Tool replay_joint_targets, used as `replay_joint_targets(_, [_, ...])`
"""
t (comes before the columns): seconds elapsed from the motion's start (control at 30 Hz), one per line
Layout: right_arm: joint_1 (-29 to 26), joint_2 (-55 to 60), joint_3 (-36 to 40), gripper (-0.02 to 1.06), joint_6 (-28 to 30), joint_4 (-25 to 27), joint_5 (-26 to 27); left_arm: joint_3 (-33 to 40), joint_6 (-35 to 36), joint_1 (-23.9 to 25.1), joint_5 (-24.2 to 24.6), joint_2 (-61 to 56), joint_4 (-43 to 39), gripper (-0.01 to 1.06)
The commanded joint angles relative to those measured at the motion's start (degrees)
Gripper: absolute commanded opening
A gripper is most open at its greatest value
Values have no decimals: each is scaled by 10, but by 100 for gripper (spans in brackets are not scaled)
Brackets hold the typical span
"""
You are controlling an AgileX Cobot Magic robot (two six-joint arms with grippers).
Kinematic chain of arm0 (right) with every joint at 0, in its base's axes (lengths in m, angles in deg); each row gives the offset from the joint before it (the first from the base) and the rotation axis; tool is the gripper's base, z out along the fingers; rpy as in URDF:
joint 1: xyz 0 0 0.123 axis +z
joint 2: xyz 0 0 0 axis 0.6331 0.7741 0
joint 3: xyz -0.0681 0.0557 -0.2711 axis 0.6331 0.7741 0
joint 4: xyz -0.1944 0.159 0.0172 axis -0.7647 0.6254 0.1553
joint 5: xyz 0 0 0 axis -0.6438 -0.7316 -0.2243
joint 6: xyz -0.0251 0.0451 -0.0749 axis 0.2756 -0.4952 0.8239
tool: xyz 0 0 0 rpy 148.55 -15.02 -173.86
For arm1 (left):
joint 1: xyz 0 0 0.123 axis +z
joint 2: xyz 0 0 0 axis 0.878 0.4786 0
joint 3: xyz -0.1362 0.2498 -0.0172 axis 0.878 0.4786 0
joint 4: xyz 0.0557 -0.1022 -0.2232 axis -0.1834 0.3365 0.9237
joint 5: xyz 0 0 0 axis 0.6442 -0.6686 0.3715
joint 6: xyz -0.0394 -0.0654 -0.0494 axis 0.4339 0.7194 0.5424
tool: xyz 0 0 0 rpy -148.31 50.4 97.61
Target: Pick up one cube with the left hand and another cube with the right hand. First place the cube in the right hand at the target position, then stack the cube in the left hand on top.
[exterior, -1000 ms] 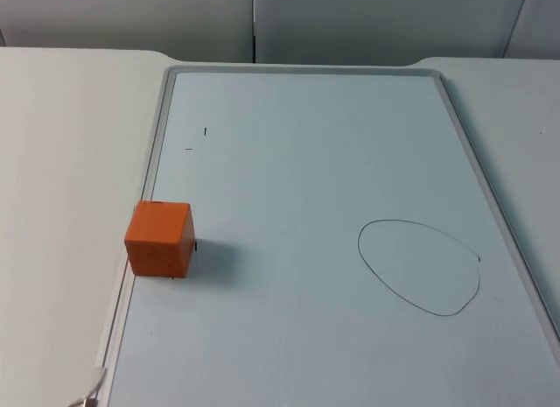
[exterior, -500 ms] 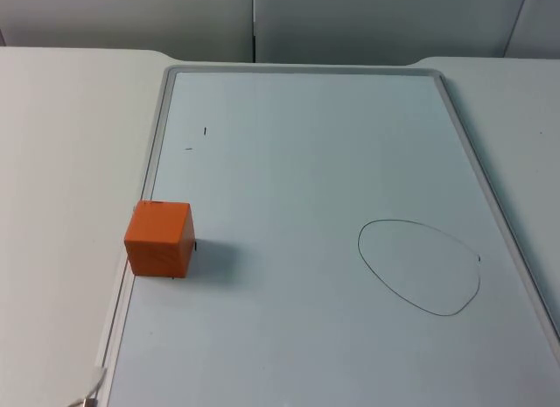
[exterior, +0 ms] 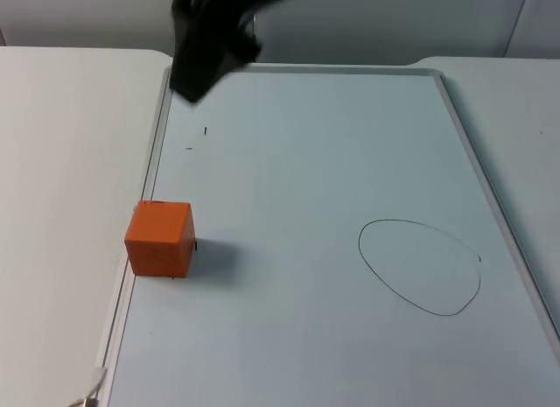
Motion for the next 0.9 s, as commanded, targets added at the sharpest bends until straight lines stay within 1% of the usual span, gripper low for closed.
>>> replay_joint_targets(0.0, [13,42,-7,94,10,-6,-1,3,5,-4,-12,-3,4,0])
replay_joint_targets(0.2, [27,115,-7,94,13,-8,21,3,5,-4,-11,8,4,0])
replay_joint_targets(0.33, [33,143,-7,94,20,-4,40,3,5,-4,-11,16,4,0])
replay_joint_targets(0.37, [33,147,-8,94,31,1,43,3,5,-4,-11,19,4,0])
replay_joint_targets(0.57, [43,166,-20,94,46,7,53,3,5,-4,-11,21,4,0])
replay_joint_targets(0.7, [44,184,-26,94,73,43,54,3,5,-4,-11,23,4,0])
replay_joint_targets(0.87, [44,191,-26,94,73,45,62,3,5,-4,-11,23,4,0])
